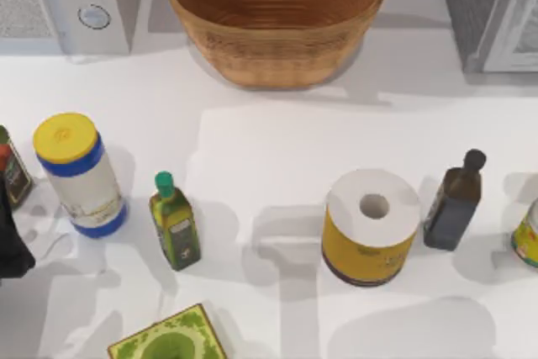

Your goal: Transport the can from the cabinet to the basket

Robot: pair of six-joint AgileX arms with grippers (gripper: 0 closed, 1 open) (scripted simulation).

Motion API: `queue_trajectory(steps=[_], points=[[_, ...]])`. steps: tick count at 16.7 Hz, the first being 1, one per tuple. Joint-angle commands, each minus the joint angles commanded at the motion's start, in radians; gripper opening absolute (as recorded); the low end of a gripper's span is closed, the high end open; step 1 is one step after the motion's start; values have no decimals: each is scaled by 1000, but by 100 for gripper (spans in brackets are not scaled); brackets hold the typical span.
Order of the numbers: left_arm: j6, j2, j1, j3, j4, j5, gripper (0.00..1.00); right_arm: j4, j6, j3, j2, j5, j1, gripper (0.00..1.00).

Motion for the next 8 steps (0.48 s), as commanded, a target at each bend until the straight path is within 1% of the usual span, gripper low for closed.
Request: queue_trajectory(steps=[4,8], points=[[0,0,0,0,0,0,100,159,-11,221,230,114,80,0],[0,0,0,0,0,0,100,329,-10,569,623,245,181,0]])
